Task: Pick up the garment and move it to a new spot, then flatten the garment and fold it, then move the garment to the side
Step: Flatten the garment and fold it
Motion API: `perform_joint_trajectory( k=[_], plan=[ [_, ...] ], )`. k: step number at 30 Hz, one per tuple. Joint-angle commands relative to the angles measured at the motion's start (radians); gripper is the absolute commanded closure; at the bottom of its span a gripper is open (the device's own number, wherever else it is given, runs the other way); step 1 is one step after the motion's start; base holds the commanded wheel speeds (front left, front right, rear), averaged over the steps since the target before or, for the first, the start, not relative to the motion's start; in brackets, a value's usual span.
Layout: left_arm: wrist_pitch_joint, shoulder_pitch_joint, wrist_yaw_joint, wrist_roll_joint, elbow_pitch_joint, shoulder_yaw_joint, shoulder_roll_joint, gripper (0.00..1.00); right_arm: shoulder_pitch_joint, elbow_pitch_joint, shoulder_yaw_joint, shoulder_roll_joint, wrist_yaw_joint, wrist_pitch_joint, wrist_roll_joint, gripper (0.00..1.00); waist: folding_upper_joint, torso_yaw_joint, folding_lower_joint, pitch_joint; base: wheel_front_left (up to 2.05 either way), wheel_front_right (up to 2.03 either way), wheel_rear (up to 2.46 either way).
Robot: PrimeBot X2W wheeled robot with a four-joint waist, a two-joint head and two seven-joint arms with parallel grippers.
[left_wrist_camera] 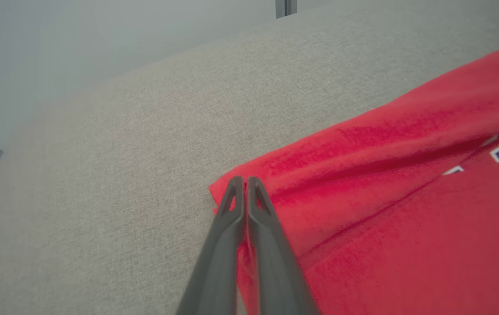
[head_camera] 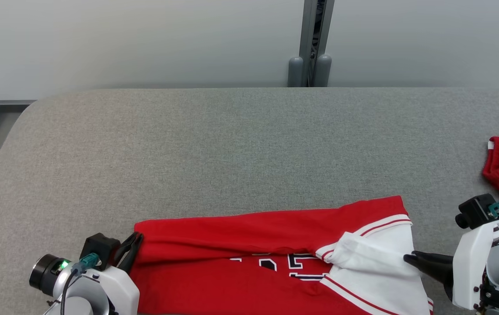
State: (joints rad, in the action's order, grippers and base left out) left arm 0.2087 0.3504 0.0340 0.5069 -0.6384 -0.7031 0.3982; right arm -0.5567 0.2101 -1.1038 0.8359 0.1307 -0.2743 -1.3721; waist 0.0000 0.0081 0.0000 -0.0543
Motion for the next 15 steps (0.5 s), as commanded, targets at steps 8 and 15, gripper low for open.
perform_joint_trajectory(
  k=[8,15],
  plan=[
    [-0.029,-0.014,-0.030,0.029,0.000,0.018,0.009,0.00,0.051,-0.026,0.083,-0.001,0.001,-0.043,0.010,0.00,0.0000,0.003,0.0000,0.002,0.00,0.00,0.00],
    [-0.018,-0.015,-0.060,0.038,0.009,0.030,0.016,0.00,0.090,-0.053,0.164,0.013,0.001,-0.088,0.016,0.00,0.0000,-0.005,0.0000,0.022,0.00,0.00,0.00]
  ],
)
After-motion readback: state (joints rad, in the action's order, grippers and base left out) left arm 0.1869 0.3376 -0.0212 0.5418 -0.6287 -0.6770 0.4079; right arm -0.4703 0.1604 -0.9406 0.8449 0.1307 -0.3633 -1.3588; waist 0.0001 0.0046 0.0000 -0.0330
